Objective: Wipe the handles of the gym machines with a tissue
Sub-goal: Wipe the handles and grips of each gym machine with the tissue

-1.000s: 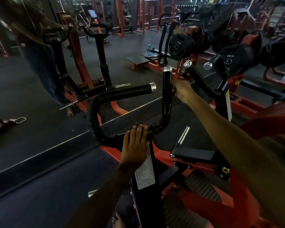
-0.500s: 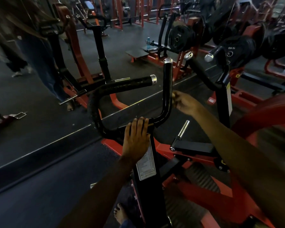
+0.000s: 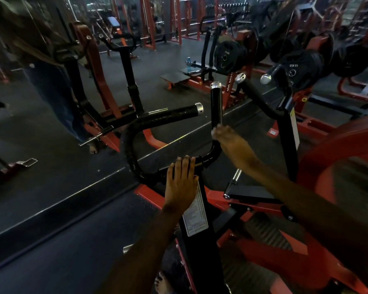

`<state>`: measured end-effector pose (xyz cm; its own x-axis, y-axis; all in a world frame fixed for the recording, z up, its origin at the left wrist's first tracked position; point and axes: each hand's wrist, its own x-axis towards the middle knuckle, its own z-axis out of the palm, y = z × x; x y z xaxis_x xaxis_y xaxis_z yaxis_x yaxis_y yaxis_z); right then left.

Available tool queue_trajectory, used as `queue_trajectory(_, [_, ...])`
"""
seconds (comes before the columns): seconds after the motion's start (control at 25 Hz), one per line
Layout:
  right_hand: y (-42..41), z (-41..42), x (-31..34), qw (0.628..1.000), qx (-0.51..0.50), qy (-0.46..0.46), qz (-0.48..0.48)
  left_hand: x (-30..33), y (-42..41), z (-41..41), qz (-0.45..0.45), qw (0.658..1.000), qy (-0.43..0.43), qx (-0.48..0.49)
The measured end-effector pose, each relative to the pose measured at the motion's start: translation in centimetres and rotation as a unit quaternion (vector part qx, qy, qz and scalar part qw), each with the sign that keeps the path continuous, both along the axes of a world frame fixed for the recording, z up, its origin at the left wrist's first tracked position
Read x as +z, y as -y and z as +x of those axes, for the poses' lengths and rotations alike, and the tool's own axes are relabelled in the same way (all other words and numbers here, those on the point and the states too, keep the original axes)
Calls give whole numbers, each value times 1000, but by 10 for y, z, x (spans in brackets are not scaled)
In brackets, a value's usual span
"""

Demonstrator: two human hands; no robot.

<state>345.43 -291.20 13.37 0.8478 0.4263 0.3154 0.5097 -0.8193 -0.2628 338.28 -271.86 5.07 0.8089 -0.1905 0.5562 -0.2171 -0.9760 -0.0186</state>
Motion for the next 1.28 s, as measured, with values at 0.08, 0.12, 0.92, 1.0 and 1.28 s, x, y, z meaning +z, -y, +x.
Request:
queue_trajectory(0.08, [-12, -21, -37, 995, 27, 91, -10, 1, 0, 0, -1, 1000, 2, -3])
queue_trajectory(0.12, [-15, -24, -42, 989, 58, 129, -34, 3, 0, 2, -3, 1000, 2, -7])
queue_trajectory(0.92, [-32, -60, -62, 798, -262, -118, 530, 24, -20, 5, 5, 998, -45, -32])
queue_trajectory(1.0, [-32, -21, -45, 642, -261, -302, 655, 24, -16, 7, 4, 998, -56, -23])
queue_trajectory(1.28, [-52, -54, -42, 557, -125, -422, 704, 13, -17, -2, -3, 999, -42, -28])
